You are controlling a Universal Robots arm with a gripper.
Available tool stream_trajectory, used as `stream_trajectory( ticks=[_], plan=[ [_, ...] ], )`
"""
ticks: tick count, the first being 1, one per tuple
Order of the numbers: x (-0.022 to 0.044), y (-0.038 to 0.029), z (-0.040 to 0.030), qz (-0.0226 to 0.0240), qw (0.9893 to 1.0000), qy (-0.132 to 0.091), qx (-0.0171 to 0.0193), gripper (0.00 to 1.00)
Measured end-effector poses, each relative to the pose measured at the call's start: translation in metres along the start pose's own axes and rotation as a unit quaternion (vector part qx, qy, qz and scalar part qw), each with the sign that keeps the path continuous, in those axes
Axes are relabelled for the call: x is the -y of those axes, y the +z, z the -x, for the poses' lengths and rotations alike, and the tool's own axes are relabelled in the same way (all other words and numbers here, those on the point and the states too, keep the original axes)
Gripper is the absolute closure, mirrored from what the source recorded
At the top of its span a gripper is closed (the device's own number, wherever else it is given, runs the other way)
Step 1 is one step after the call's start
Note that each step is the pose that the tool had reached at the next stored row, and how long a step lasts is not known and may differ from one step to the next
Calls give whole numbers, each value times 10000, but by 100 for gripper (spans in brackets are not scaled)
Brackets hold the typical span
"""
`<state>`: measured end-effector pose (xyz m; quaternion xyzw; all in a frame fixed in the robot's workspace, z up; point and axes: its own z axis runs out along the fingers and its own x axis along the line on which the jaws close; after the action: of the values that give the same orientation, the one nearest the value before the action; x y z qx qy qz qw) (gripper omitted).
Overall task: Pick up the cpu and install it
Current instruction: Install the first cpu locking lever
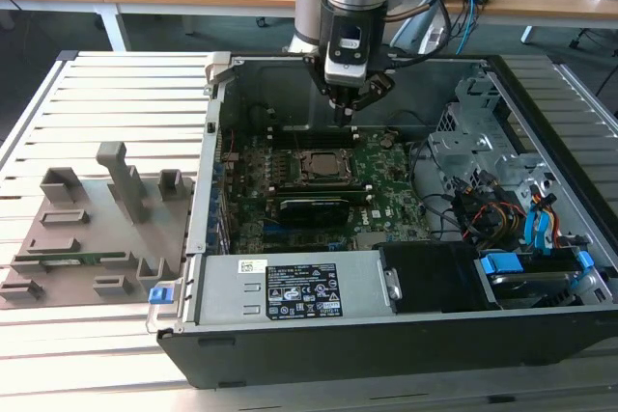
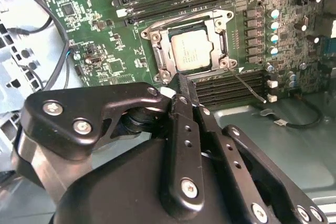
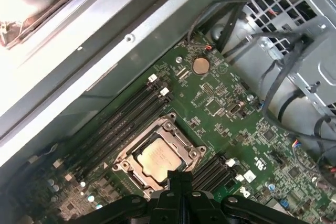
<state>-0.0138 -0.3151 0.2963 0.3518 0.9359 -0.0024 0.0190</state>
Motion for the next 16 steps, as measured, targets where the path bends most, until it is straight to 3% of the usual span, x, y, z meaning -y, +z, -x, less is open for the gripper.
stream_trajectory(
  ticks=[3, 7, 12, 16],
  plan=[
    [0, 0, 0, 10, 9996, -279, -2, 89],
    [0, 0, 0, 22, 9982, -604, -5, 89],
    [0, 0, 0, 37, 9949, -1007, -9, 89],
    [0, 0, 0, 50, 9909, -1343, -12, 89]
  ],
)
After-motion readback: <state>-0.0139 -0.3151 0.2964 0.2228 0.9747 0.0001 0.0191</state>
